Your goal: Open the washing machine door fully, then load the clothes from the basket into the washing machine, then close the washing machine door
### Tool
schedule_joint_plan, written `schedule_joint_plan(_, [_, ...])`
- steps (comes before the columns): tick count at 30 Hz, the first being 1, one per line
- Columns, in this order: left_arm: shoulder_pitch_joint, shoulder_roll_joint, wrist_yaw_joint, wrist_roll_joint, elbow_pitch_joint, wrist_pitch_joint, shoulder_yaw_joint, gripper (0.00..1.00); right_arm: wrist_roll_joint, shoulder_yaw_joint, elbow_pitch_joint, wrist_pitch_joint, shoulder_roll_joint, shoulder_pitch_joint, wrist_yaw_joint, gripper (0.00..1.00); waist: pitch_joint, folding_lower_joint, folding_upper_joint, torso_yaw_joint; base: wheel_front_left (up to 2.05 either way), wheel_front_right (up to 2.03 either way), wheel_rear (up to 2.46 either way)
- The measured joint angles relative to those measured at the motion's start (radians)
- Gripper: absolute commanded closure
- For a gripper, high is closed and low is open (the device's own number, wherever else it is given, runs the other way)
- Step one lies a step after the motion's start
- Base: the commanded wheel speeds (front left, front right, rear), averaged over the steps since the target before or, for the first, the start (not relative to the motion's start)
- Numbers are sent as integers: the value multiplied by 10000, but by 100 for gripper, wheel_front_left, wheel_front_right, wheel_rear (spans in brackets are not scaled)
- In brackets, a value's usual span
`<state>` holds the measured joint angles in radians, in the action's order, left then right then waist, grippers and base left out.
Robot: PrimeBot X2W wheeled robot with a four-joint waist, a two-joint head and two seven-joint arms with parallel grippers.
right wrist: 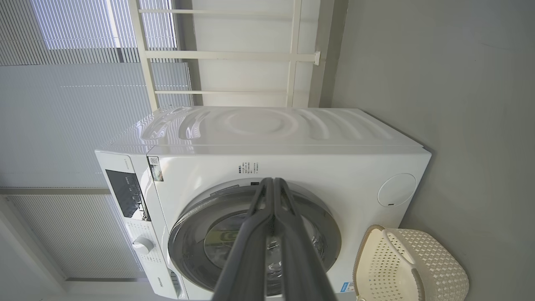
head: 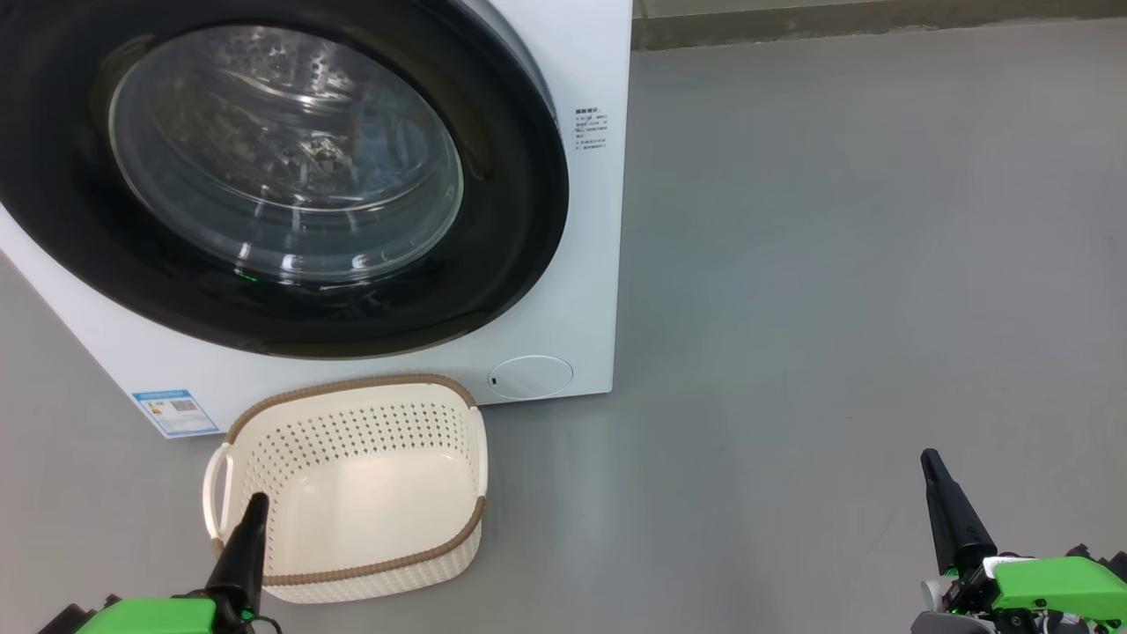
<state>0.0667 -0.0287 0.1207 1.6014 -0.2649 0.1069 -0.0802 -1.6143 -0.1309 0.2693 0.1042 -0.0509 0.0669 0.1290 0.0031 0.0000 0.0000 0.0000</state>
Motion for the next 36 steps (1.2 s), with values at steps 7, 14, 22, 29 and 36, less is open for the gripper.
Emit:
schedule_joint_plan(7, [0,0,0,0,0,0,0,100,0,-6,0,0,2,0,0,100,0,0,0,0,0,0,0])
schedule_joint_plan(14, [0,0,0,0,0,0,0,100,2,-12,0,0,4,0,0,100,0,0,0,0,0,0,0])
schedule_joint_plan(22, [0,0,0,0,0,0,0,100,2,-23,0,0,8,0,2,100,0,0,0,0,0,0,0])
schedule_joint_plan(29, [0,0,0,0,0,0,0,100,2,-31,0,0,17,0,0,100,0,0,0,0,0,0,0])
schedule_joint_plan(36, [0,-2,0,0,0,0,0,100,2,-36,0,2,23,0,0,100,0,0,0,0,0,0,0])
